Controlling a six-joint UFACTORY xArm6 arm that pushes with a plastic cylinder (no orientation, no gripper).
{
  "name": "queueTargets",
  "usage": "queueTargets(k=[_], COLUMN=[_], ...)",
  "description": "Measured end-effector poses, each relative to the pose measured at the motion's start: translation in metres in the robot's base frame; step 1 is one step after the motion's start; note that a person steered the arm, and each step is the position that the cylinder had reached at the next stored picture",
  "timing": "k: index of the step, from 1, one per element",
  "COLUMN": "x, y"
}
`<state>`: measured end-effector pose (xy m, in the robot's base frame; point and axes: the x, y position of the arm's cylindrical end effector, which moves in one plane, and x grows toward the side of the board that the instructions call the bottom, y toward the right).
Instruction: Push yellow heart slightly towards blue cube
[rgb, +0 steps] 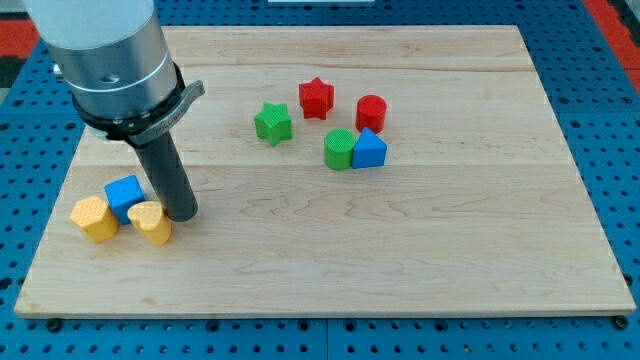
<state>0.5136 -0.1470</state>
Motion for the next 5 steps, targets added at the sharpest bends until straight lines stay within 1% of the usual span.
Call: queueTargets(k=[2,3,5], x=[0.002,0.021,0.006], y=[0.018,0.003,-0.004])
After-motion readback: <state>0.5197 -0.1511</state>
